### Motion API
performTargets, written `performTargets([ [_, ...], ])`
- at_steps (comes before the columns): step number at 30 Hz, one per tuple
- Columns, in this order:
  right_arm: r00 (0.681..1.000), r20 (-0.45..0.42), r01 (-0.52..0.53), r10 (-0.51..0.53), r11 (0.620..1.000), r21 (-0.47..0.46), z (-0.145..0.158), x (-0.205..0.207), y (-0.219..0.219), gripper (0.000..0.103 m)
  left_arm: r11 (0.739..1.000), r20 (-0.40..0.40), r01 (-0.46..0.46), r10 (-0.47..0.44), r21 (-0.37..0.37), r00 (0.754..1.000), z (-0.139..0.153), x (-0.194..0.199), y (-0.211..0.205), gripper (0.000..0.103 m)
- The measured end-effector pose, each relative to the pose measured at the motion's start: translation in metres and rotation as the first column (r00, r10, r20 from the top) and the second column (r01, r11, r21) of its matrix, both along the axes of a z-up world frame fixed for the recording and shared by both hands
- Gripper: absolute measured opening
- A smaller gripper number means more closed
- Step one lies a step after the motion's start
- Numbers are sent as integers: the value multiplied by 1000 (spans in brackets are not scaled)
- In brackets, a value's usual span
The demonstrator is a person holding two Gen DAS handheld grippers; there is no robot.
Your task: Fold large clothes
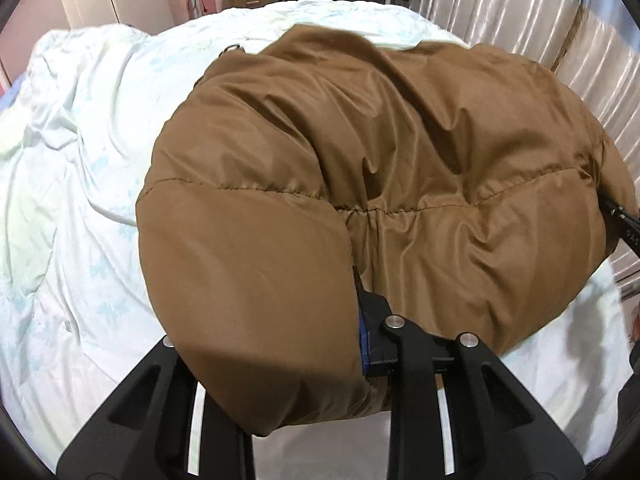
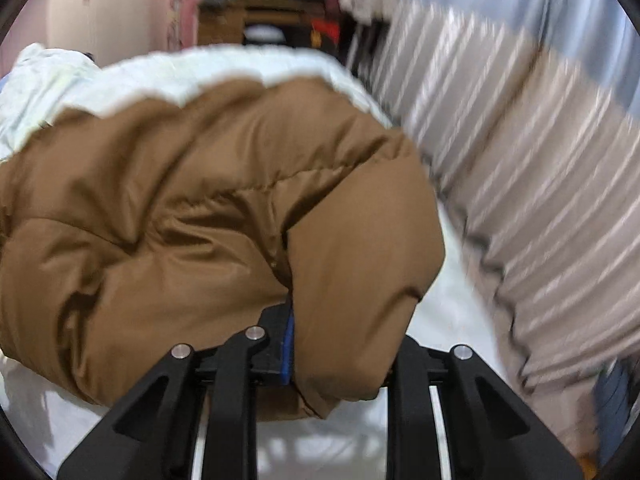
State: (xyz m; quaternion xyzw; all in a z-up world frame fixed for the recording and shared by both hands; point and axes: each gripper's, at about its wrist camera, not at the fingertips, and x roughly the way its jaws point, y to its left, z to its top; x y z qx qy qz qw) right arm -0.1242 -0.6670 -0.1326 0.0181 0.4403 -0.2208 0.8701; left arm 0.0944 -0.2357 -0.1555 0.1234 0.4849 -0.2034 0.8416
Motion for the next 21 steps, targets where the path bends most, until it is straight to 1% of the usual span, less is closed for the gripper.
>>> performTargets([
  [1, 1000, -23, 11, -10, 1000, 25, -12, 1, -6, 22, 1000, -4, 0, 0, 0, 1000, -3, -2, -2, 25],
  [2, 999, -42, 19, -17, 999, 42, -24, 4, -10, 22, 1000, -21, -6, 6, -15, 1000, -7, -6, 6, 25],
  [5, 998, -58, 27, -24, 999, 43, -31, 12, -7, 22, 997, -69, -33, 28, -73, 997, -12, 1, 14, 27],
  [8, 997, -60, 42, -40, 999, 34, -34, 15, -1, 25, 998, -51, -27, 24, -57, 998, -13, -6, 6, 31],
  [9, 997, -61, 46, -44, 998, 34, -34, 15, 0, 26, 998, -48, -27, 25, -52, 999, -14, 1, 14, 32],
  [10, 997, -64, 49, -47, 998, 34, -38, 9, -1, 30, 998, -52, -26, 24, -50, 998, -14, 1, 18, 37],
  [11, 997, -65, 52, -49, 998, 33, -40, 9, -2, 33, 998, -57, -25, 22, -55, 998, -18, 8, 34, 43],
  [12, 996, -65, 57, -55, 998, 29, -41, 8, 0, 35, 998, -59, -21, 18, -60, 998, -20, 5, 34, 45],
  [13, 996, -68, 67, -66, 997, 25, -42, 7, -1, 42, 998, -63, -16, 12, -64, 998, -23, 5, 37, 49],
  [14, 994, -75, 83, -81, 996, 24, -42, 5, -3, 50, 998, -68, -9, 4, -68, 998, -25, 4, 38, 54],
  [15, 992, -79, 95, -93, 995, 21, -41, 8, -4, 56, 997, -78, -6, 0, -74, 997, -27, 4, 41, 55],
  [16, 988, -89, 126, -125, 992, 1, -40, 5, -6, 73, 997, -91, -6, -1, -83, 996, -27, 5, 44, 59],
  [17, 984, -96, 150, -151, 989, -17, -39, 3, -9, 82, 995, -112, -16, 6, -97, 994, -27, 9, 52, 63],
  [18, 982, -98, 160, -160, 987, -14, -33, -4, -12, 83, 994, -129, -27, 13, -110, 992, -29, 11, 55, 64],
  [20, 980, -105, 173, -170, 985, 24, -31, -8, -17, 83, 989, -171, -53, 29, -137, 985, -29, 15, 57, 67],
  [21, 978, -106, 185, -181, 982, 34, -29, -12, -20, 83, 988, -187, -65, 38, -140, 982, -28, 15, 60, 69],
])
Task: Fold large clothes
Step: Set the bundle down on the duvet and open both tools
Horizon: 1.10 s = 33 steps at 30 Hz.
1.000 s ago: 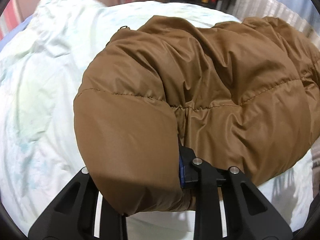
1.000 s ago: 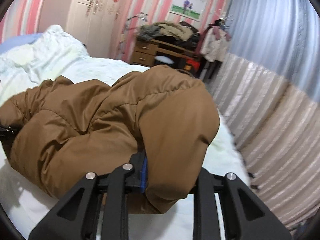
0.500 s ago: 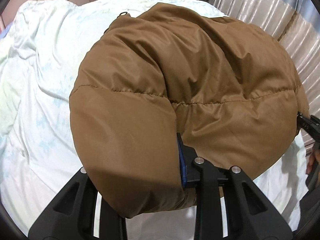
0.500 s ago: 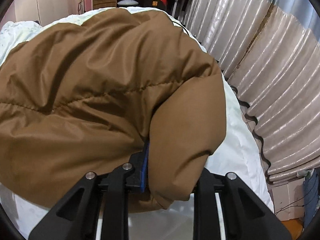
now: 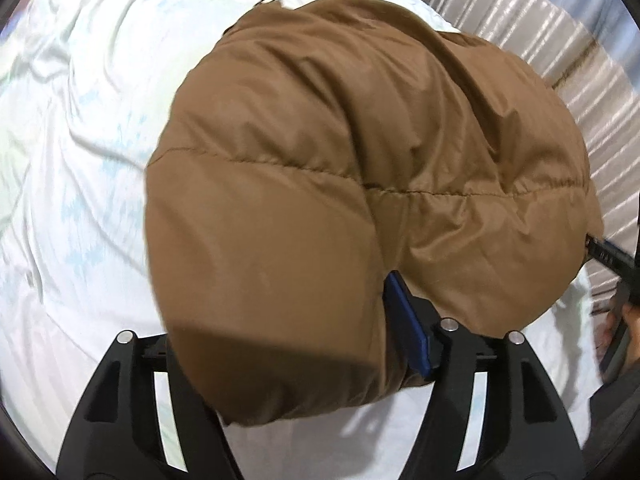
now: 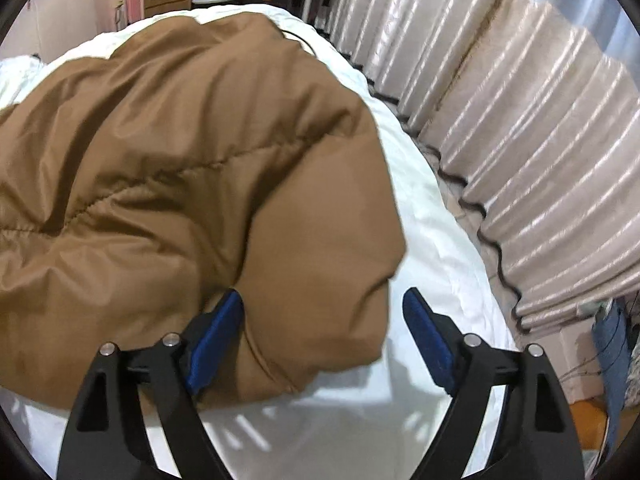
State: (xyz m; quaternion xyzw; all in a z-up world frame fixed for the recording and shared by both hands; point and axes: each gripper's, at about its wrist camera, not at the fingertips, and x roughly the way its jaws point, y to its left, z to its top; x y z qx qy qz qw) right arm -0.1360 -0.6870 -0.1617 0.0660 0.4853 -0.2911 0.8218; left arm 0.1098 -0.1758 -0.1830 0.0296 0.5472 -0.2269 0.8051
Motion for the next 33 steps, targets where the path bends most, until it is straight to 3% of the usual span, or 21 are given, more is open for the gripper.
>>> performTargets([
  [5, 999, 29, 29, -28, 999, -23, 11, -12, -9, 87, 997, -4, -79, 79, -9, 997, 11, 6, 27, 86],
  [10, 994, 30, 106, -103, 987, -118, 25, -17, -15, 88, 984, -60, -177, 174, -38, 983, 4, 18, 50, 94],
  [15, 968, 42, 251, -248, 962, -108, 20, -36, -42, 93, 986, -5, -159, 160, 49, 987, -6, 16, 32, 100],
  [19, 941, 13, 338, -338, 941, -3, -5, -38, -70, 93, 985, 3, -150, 151, 80, 989, -17, 34, 26, 100],
  [22, 941, -61, 334, -334, 942, -7, -34, -34, -72, 93, 986, -1, -138, 139, 95, 990, -30, 33, 24, 100],
  [24, 939, -63, 338, -338, 941, 3, -38, -35, -73, 93, 986, 10, -133, 133, 102, 991, -31, 34, 21, 100],
  [30, 938, 36, 343, -344, 939, 41, -14, -49, -63, 93, 983, 36, -137, 134, 125, 990, -14, 21, 9, 100],
  [33, 927, 119, 341, -355, 932, 125, 6, -54, -48, 93, 980, 36, -138, 134, 146, 990, -5, -2, 17, 100],
])
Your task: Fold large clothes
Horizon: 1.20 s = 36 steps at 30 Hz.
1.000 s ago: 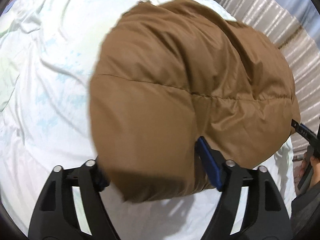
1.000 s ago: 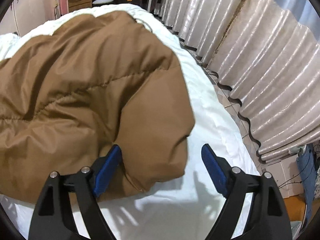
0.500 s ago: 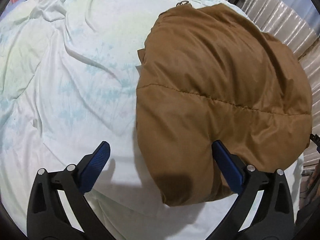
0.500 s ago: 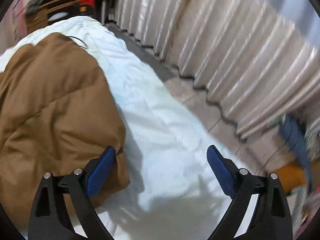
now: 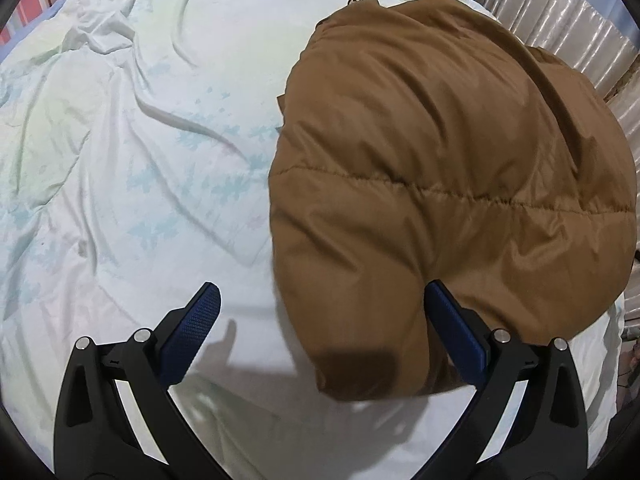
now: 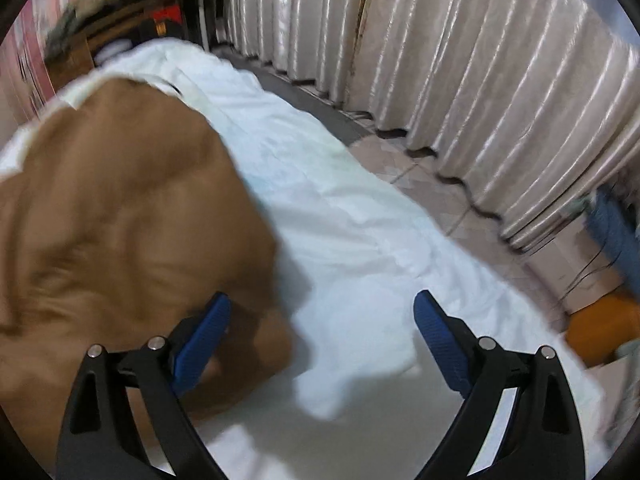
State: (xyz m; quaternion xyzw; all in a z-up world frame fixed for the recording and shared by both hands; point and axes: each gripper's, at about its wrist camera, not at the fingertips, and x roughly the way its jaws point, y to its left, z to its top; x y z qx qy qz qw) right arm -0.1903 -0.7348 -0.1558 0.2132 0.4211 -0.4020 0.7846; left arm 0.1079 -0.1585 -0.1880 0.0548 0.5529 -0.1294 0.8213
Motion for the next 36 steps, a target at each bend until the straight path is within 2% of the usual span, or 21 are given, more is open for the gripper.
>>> performTargets([
  [2, 993, 116, -6, -4, 996, 85, 11, -4, 16, 93, 1000, 6, 0, -1, 19, 1000, 5, -8, 1, 100],
  [5, 977, 211, -54, 19, 986, 159, 15, -6, 47, 93, 999, 24, -1, 0, 53, 1000, 14, -20, -1, 100],
  [10, 962, 219, -199, 163, 968, 154, 19, 1, 105, 93, 993, 70, -18, 10, 115, 997, 37, -39, -5, 100],
  [13, 942, 230, -271, 243, 957, 98, 37, 2, 136, 93, 977, 185, -49, 10, 205, 983, 58, -61, -12, 100],
  [15, 925, 239, -316, 295, 947, 54, 52, -3, 158, 93, 972, 238, -56, 1, 227, 971, 75, -84, -4, 100],
  [21, 863, 244, -447, 441, 894, -34, 78, -30, 222, 93, 976, 339, -80, 6, 203, 941, 111, -136, 9, 100],
  [24, 821, 229, -507, 523, 852, -127, 97, -40, 257, 93, 982, 392, -68, -6, 175, 920, 130, -157, 15, 100],
  [28, 774, 212, -560, 597, 801, -211, 113, -53, 286, 94, 990, 405, -37, -21, 134, 914, 132, -168, 17, 100],
  [36, 750, 206, -569, 628, 772, -283, 129, -61, 301, 95, 996, 475, -47, 4, 79, 880, 147, -174, 20, 100],
])
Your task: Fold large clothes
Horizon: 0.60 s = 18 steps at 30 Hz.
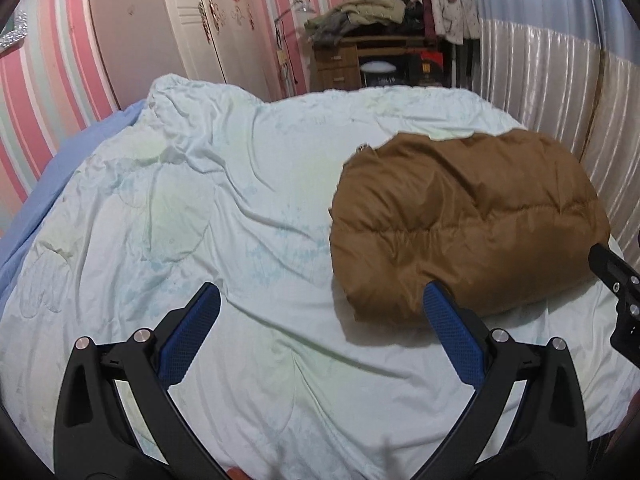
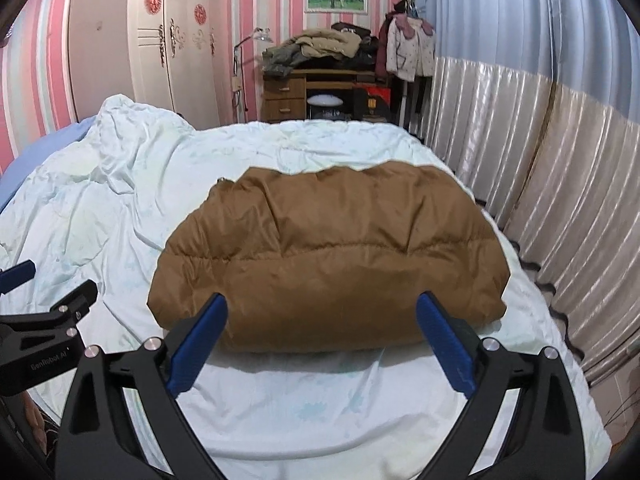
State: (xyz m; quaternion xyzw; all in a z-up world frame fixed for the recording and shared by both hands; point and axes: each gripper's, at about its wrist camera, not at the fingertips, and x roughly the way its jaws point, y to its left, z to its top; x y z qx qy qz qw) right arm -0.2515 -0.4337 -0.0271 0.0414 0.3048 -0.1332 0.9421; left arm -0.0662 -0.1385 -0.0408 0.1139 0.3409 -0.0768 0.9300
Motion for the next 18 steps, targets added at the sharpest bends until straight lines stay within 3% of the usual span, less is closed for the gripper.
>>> performTargets([
  [18, 1000, 9, 19, -19, 1000, -20, 4, 8, -5, 96, 999, -4, 25, -25, -42, 1000, 3, 6, -6, 100],
])
